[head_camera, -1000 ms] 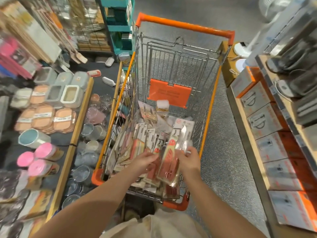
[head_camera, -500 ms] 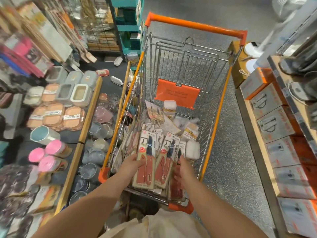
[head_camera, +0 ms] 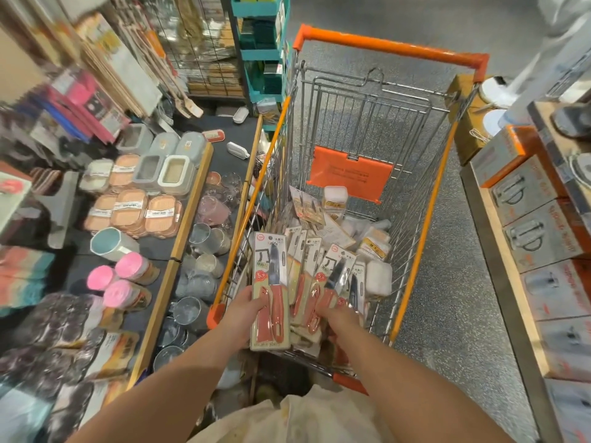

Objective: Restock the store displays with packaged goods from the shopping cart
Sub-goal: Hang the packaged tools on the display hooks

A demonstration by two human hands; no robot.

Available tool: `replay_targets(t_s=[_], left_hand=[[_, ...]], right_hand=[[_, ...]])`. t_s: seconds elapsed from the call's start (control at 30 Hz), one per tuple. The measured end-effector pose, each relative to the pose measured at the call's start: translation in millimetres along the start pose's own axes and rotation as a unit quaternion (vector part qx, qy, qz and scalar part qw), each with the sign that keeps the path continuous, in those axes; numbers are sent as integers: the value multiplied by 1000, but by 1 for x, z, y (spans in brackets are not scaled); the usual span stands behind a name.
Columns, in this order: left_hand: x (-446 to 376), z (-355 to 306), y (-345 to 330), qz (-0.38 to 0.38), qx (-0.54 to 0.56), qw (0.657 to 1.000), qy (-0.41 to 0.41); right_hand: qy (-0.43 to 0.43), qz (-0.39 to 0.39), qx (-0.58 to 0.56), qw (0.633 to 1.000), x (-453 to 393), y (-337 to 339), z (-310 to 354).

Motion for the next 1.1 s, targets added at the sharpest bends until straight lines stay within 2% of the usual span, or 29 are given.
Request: replay_targets(t_s=[0.23, 0.37, 0.5, 0.67, 0.73, 0.83, 0.93, 0.97, 1.1], left_hand=[[7, 0, -3, 10, 9, 1000, -4], [-7, 11, -10, 17, 7, 1000, -23], [21, -9, -32, 24, -5, 999, -42], [21, -8, -45, 49, 10, 995, -85], [18, -6, -44, 54, 2, 994, -94], [13, 0, -39, 48, -3, 996, -79], [6, 5, -26, 16, -20, 997, -70], [4, 6, -23, 12, -25, 997, -72], [1, 14, -7, -5, -54, 996, -66]], right_hand=[[66, -69, -176, 980, 22, 37, -1], [84, -36, -247, 965, 35, 42, 6], [107, 53, -222, 968, 59, 26, 13], [154, 57, -202, 966, 78, 8, 17], [135, 56, -186, 972, 80, 7, 21], [74, 7, -162, 984, 61, 13, 15], [49, -118, -147, 981, 31, 30, -2], [34, -139, -158, 977, 27, 37, -6], [26, -114, -74, 990, 10, 37, -13]])
Point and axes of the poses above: each hand's wrist, its own x-axis away from the middle knuckle, its own y-axis out of the back of the hand, z = x × y, the point moved 2 cm from there along -x, towards the middle knuckle, and after that the axes turned 7 degrees about -z, right-handed, at the moved point
